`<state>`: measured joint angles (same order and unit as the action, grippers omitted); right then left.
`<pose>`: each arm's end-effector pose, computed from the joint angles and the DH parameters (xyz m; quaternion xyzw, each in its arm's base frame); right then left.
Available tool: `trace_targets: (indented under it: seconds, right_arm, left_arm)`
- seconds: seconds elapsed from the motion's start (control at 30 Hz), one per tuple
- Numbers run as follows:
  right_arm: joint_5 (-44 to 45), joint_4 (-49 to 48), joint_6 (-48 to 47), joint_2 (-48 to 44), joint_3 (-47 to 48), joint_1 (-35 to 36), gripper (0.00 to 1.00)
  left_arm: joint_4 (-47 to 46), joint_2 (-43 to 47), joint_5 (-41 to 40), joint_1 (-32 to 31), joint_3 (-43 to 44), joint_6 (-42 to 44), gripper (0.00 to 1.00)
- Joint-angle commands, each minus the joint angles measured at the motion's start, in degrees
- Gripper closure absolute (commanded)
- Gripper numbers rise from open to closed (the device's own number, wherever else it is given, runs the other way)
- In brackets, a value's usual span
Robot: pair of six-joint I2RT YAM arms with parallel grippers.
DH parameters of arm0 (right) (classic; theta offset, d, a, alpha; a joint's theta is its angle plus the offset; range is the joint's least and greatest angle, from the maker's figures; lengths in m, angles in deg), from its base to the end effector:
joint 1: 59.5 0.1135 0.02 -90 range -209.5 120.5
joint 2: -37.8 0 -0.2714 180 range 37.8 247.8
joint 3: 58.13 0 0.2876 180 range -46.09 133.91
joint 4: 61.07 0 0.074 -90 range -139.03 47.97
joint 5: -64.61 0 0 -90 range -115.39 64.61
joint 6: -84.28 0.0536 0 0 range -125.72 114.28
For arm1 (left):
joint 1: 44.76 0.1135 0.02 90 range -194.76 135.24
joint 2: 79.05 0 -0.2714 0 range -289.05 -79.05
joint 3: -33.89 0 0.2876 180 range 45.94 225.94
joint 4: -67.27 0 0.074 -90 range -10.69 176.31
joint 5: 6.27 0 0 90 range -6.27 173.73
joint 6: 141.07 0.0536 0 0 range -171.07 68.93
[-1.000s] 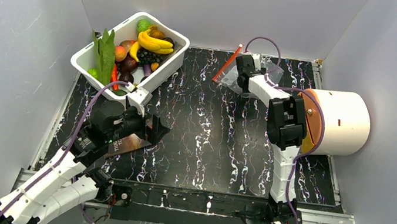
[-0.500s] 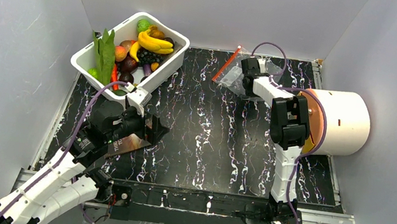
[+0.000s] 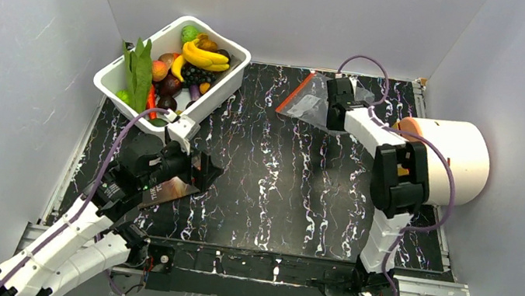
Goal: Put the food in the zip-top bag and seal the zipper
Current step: Pick up the zipper food storage bag at the corner of the board.
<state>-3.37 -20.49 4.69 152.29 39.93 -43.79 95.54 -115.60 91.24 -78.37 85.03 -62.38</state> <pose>0.4634 0.1095 0.1754 0.0107 0.9427 -0.1154 0.3129 0.1659 -0.1187 0.3175 0.1914 0.7620 -0.2831 0.5501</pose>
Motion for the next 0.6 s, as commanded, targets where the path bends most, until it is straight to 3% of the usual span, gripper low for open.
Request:
trace_targets:
  seconds: [0.0, 0.47, 0.57]
  right_arm:
    - [-6.40, -3.36, -0.53, -7.88, -3.57, 1.63, 1.00]
    - [-20.12, -1.19, 1.63, -25.25, -14.87, 7.78, 1.00]
    - [-23.19, -0.69, 3.55, -28.55, -16.04, 7.85, 1.00]
  left_arm:
    - [-1.42, 0.11, -0.41, -0.16, -1.15, 0.89, 0.02]
    - [-12.47, 3.20, 6.01, -0.23, -8.30, 6.94, 0.07]
    - [-13.58, 1.56, 9.18, -0.23, -7.47, 11.57, 0.09]
